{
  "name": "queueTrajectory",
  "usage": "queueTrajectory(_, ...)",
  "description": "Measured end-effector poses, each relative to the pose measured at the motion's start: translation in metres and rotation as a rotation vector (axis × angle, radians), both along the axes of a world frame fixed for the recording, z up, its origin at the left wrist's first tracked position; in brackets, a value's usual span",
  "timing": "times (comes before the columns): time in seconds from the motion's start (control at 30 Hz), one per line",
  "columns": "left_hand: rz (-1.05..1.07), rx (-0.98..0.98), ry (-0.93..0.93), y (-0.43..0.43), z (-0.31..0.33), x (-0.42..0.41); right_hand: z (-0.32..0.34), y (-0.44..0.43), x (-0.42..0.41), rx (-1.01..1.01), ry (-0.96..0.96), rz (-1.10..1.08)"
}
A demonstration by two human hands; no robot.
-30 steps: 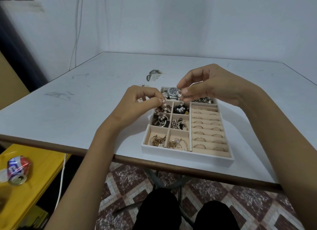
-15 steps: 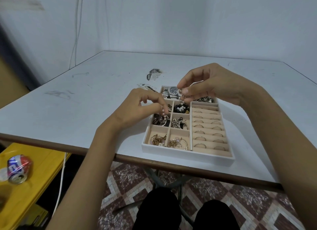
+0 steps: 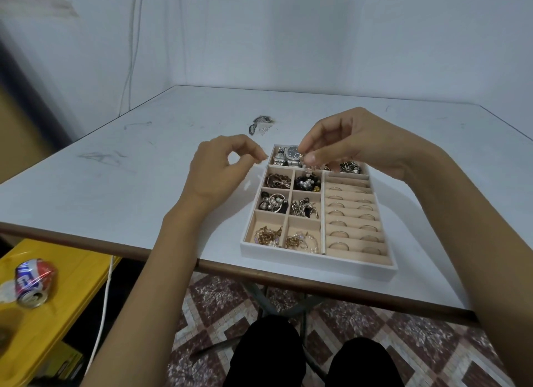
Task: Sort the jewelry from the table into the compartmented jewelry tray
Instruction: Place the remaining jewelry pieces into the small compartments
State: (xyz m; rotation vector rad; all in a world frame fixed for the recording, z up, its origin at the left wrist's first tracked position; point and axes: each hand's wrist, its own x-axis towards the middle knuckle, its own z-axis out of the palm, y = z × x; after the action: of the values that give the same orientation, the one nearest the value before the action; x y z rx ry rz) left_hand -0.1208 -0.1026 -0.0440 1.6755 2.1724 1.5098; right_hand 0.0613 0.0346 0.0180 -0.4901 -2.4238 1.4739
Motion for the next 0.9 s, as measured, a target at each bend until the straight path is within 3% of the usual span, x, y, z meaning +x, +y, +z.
queueTrajectory(0.1,0.089,-0.172,0.056,0.000,-0.008,-0.010,0.001,-0.001,0.001,-0.005,0.022,0.003)
queueTrajectory(0.27,0.064,-0.573,0.264,0.004,-0.017,-0.012,0.005,-0.006,0.002,-0.057,0.036,0.042)
queueTrajectory(0.37,0.061,-0.687,0.340,0.005,-0.019,-0.012,0.008,-0.011,0.003,-0.048,0.025,0.095)
queueTrajectory(0.9,0.071,-0.694,0.356,0.006,-0.020,-0.013,0.011,-0.038,0.003,0.173,-0.192,0.436)
